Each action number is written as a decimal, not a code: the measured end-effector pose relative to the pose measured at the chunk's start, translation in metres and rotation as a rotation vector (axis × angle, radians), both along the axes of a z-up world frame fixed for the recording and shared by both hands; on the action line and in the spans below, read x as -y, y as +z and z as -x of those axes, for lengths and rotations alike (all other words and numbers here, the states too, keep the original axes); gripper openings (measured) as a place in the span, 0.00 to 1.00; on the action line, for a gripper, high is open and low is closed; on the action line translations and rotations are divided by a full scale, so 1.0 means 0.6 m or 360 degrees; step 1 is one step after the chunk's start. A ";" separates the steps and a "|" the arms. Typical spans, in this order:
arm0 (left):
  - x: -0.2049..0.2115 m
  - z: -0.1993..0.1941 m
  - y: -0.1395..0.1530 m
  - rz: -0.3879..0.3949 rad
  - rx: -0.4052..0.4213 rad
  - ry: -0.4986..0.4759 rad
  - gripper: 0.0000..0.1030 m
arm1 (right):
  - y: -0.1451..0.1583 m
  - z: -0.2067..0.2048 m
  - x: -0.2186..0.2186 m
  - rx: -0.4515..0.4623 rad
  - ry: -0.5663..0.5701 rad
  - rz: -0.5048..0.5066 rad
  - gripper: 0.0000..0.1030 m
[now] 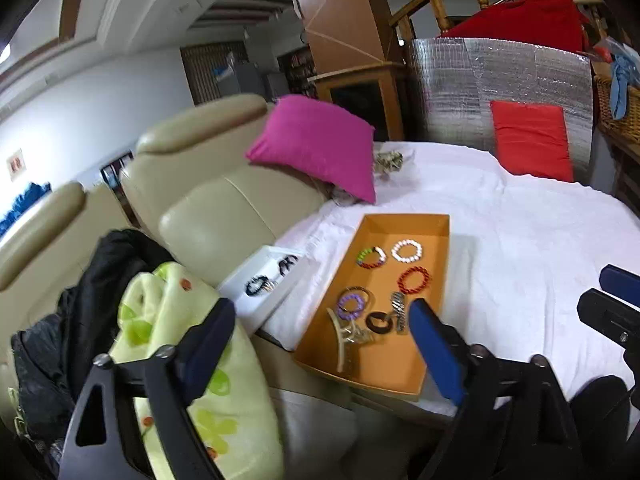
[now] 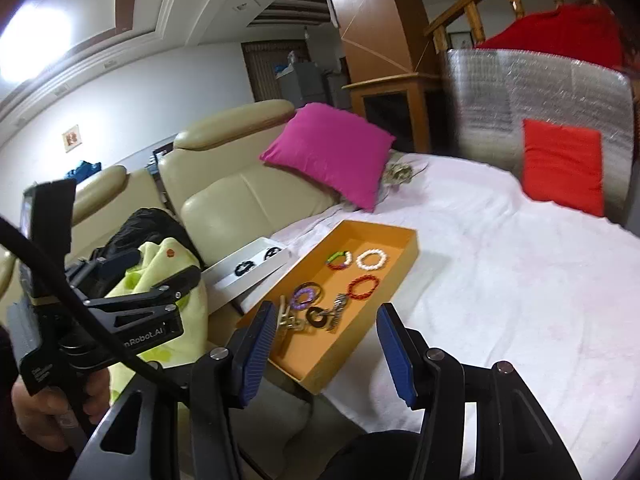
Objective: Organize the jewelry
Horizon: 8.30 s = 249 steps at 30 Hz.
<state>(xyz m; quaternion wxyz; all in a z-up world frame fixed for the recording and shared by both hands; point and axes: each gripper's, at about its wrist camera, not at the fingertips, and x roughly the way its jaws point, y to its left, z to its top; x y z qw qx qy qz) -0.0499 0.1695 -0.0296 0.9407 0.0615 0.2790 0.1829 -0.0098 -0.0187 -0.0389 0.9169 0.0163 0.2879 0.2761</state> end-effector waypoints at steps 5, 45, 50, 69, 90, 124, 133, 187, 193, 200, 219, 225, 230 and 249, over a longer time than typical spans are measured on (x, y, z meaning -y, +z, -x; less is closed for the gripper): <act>0.007 0.015 0.010 0.0009 0.0067 -0.0011 0.92 | 0.000 0.006 -0.003 0.0027 -0.0033 0.0030 0.54; -0.020 0.047 0.006 -0.0029 0.0073 0.0069 0.92 | -0.012 0.005 -0.042 -0.0056 -0.0028 0.0073 0.57; -0.021 0.050 0.006 -0.0025 0.0074 0.0070 0.92 | -0.013 0.005 -0.043 -0.0057 -0.0025 0.0070 0.57; -0.028 0.055 0.006 -0.0012 0.0076 0.0076 0.92 | -0.012 0.012 -0.049 -0.0055 -0.0020 0.0075 0.57; -0.040 0.064 0.006 -0.0003 0.0096 0.0103 0.92 | -0.013 0.014 -0.064 -0.0054 -0.0010 0.0095 0.58; -0.044 0.069 0.004 0.0005 0.0092 0.0116 0.92 | -0.016 0.015 -0.070 -0.0053 -0.0007 0.0099 0.58; -0.049 0.075 0.006 0.0015 0.0108 0.0124 0.92 | -0.012 0.016 -0.071 -0.0047 -0.0013 0.0095 0.58; -0.075 0.078 -0.018 0.0043 0.0078 0.0153 0.92 | -0.020 0.015 -0.099 -0.0064 -0.0016 0.0117 0.59; -0.076 0.079 -0.019 0.0046 0.0079 0.0154 0.92 | -0.020 0.015 -0.100 -0.0061 -0.0015 0.0121 0.59; -0.080 0.079 -0.019 0.0054 0.0078 0.0150 0.92 | -0.021 0.014 -0.104 -0.0062 -0.0013 0.0127 0.59; -0.087 0.080 -0.020 0.0062 0.0085 0.0181 0.92 | -0.016 0.015 -0.116 -0.0049 -0.0003 0.0137 0.59; -0.087 0.082 -0.019 0.0058 0.0087 0.0188 0.92 | -0.012 0.015 -0.120 -0.0047 -0.0002 0.0136 0.60; -0.088 0.082 -0.021 0.0061 0.0081 0.0193 0.92 | -0.012 0.013 -0.121 -0.0047 -0.0006 0.0138 0.60; -0.092 0.081 -0.027 0.0061 0.0074 0.0191 0.92 | -0.019 0.008 -0.118 -0.0066 -0.0017 0.0131 0.60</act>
